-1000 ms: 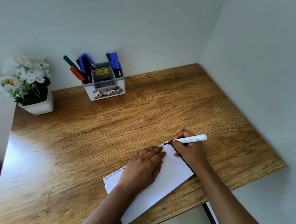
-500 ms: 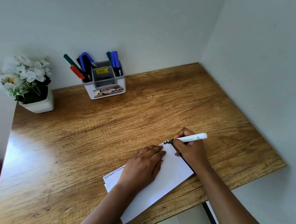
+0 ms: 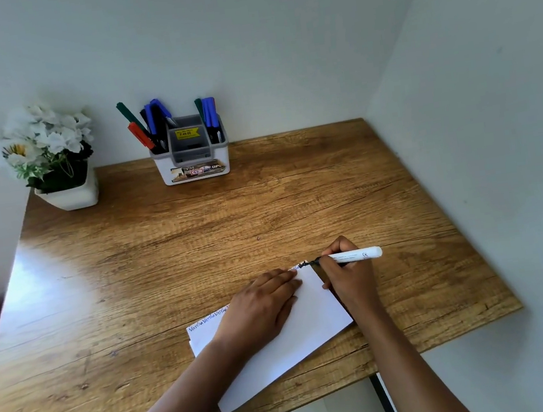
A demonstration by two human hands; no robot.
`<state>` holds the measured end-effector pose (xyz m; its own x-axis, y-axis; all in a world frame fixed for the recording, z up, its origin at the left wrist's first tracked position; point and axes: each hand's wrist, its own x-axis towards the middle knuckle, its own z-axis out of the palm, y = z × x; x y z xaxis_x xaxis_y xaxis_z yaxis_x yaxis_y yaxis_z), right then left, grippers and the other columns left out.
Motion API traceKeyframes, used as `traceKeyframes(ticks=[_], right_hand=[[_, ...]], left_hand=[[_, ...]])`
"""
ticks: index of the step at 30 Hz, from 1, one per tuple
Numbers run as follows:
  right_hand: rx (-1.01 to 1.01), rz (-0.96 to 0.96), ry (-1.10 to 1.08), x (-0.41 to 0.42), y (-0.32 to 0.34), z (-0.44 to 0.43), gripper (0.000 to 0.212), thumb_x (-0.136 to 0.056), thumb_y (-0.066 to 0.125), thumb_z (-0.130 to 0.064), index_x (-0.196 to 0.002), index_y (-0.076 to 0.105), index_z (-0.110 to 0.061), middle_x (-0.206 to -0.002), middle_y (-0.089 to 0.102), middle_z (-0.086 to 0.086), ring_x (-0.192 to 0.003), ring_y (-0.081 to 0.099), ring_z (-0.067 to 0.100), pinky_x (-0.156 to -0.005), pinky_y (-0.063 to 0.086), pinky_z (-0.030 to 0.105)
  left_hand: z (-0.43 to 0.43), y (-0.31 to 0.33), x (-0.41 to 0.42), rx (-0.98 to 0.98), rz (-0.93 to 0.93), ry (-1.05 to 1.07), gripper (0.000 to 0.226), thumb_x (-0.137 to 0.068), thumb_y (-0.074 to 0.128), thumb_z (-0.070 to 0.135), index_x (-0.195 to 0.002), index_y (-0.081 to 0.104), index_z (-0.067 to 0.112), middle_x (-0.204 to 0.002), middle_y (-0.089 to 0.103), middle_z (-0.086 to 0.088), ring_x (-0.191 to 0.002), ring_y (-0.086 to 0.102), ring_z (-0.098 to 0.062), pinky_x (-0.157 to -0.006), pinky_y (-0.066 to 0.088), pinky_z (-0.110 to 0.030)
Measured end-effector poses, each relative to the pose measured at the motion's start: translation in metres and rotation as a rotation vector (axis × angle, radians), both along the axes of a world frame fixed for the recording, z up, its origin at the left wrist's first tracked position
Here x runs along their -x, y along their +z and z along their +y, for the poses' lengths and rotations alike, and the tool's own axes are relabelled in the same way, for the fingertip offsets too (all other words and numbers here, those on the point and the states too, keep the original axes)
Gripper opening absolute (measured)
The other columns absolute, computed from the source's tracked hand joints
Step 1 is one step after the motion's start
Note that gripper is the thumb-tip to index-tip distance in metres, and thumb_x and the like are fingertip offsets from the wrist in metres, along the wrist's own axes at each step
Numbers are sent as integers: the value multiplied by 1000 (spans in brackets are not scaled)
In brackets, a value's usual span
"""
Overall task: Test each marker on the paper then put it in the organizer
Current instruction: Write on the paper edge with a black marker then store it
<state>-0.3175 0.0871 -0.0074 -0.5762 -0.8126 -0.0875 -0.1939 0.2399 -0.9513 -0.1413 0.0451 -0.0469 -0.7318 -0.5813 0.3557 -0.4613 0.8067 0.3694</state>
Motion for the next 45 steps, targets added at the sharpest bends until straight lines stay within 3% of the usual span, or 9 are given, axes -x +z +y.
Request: traceKeyframes(ticks=[8,13,15,19,23,30,33,38,45], right_hand=[[50,-378,-72,8,15,-7,17,-87,57,-2,-75,56,-15,-60,51,2,-52,45,10,-41,42,23],[134,-368,-15,-3,36,-7,16,-86,63,-4,-81,54,-17,-62,53,0,-51,45,9,-44,43,22],[191,-382,23,-8,49,-7,15,-84,67,-6,-82,56,-16,-66,58,0,-51,47,8,-47,44,21],[254,-437,108,-21,74,-6,7,-84,65,-7,-88,63,-12,-72,65,0,-59,58,8,-52,51,22],[264,-399,164,-32,86,-7,10,-90,57,-9,-91,67,-9,-73,68,4,-65,64,11,-60,56,30],[269,-246,215,-39,90,-10,3,-88,62,-10,-90,62,-13,-78,72,3,-67,69,16,-59,57,27],[285,-191,238,-44,89,-11,8,-87,64,-9,-87,60,-16,-84,72,6,-70,71,19,-57,57,27],[365,-128,292,-50,87,-13,6,-85,66,-11,-84,60,-11,-86,71,11,-76,72,22,-58,57,26],[407,-566,60,-84,96,-16,25,-80,66,-22,-85,58,2,-68,72,10,-61,71,19,-54,56,24]], left_hand=[[-6,8,1,-57,-22,-14,37,-94,38,37,-114,66,23,-121,65,7,-109,61,-13,-77,54,-28],[-18,35,-1,-139,182,166,23,-96,46,34,-112,60,25,-92,71,7,-72,65,-13,-57,49,-25],[-22,47,1,-357,379,293,15,-98,51,32,-107,60,25,-88,71,9,-69,64,-10,-61,49,-27],[-26,79,9,-1258,1029,383,18,-99,46,22,-99,59,10,-102,72,-8,-97,68,-18,-83,53,-30],[-26,99,11,-1616,1337,373,20,-101,42,22,-94,56,9,-104,71,-14,-92,70,-17,-80,57,-32],[-20,117,14,-1693,1437,301,21,-100,42,23,-94,57,10,-102,72,-14,-89,71,-20,-79,57,-33],[-16,121,15,-1692,1412,266,24,-100,41,22,-93,59,8,-99,72,-13,-85,71,-21,-68,59,-31],[-20,122,9,-1587,1409,233,26,-100,42,24,-94,62,8,-109,70,-13,-91,70,-21,-67,58,-28],[-20,125,7,-1440,1490,104,21,-88,47,27,-100,55,12,-111,69,-7,-104,66,-19,-73,57,-28]])
